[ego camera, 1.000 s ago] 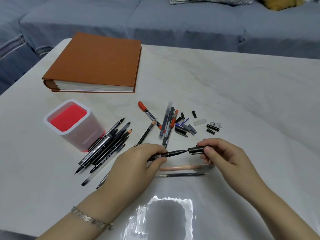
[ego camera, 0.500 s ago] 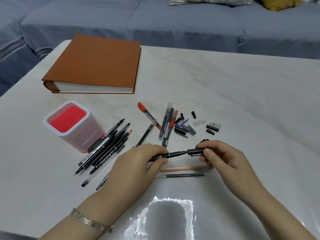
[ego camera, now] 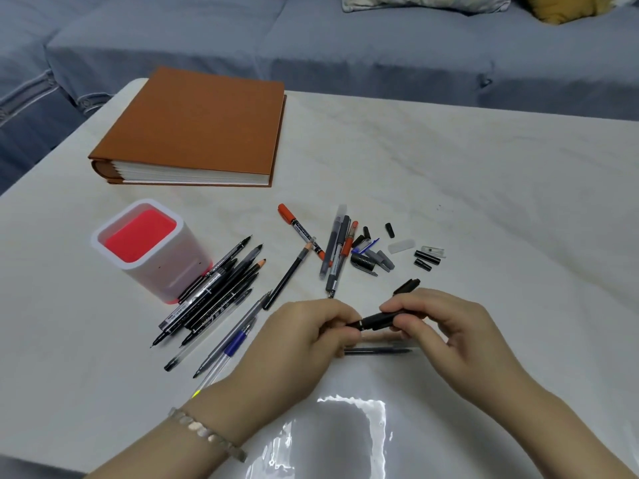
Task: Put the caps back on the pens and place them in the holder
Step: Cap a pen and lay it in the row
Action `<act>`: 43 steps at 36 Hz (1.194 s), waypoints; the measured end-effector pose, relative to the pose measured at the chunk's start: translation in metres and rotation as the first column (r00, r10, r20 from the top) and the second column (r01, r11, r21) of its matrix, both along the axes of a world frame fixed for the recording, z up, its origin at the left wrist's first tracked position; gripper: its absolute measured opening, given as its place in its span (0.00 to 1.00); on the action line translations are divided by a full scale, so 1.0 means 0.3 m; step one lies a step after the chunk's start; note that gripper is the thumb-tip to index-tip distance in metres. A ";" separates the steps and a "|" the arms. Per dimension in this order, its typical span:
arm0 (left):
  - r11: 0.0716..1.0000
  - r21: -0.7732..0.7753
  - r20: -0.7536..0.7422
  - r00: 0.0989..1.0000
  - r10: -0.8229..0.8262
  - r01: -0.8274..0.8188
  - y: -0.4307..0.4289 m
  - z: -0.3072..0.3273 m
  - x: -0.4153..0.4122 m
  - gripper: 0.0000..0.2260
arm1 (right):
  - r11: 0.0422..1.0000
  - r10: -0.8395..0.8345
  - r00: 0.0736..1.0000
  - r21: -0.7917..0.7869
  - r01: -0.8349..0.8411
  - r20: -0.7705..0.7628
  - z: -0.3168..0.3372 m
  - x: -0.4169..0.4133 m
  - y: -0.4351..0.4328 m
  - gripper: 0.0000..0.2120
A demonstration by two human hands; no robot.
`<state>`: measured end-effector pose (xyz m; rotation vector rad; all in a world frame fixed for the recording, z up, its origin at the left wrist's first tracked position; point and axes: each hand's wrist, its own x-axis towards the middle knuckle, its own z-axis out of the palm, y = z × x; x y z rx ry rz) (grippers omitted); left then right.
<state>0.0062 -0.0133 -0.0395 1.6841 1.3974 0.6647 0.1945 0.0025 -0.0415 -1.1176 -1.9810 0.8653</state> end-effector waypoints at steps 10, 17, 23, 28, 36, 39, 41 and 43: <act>0.996 -0.088 -0.014 1.000 0.015 -0.016 0.025 0.002 0.008 0.12 | 0.988 -0.056 0.970 -0.126 0.088 0.238 -0.022 0.036 0.096 0.09; 0.811 -0.393 0.442 0.684 0.580 -0.433 0.086 0.041 -0.029 0.03 | 0.887 -0.401 0.719 0.043 0.461 0.567 -0.121 0.086 0.254 0.10; 0.727 -0.560 0.577 0.443 0.686 -0.396 0.095 0.040 -0.053 0.07 | 0.894 -0.350 0.640 0.039 0.447 0.684 -0.175 0.068 0.289 0.10; 0.710 -0.605 0.647 0.297 0.702 -0.361 0.086 0.028 -0.056 0.06 | 0.868 -0.423 0.740 -0.002 0.497 0.523 -0.143 0.070 0.246 0.08; 0.754 -0.549 0.745 0.197 0.637 -0.361 0.071 0.017 -0.044 0.07 | 0.931 -0.293 0.956 -0.228 0.286 0.001 -0.020 -0.015 0.042 0.13; 0.767 -0.514 0.767 0.195 0.611 -0.383 0.065 0.018 -0.029 0.07 | 0.938 -0.269 0.963 -0.235 0.255 -0.030 -0.016 -0.033 -0.001 0.13; 0.776 -0.499 0.776 0.199 0.598 -0.386 0.060 0.018 -0.022 0.07 | 0.939 -0.275 0.961 -0.228 0.259 -0.039 -0.015 -0.043 -0.014 0.12; 0.781 -0.494 0.782 0.198 0.591 -0.383 0.055 0.018 -0.016 0.07 | 0.937 -0.285 0.957 -0.226 0.265 -0.057 -0.010 -0.054 -0.019 0.11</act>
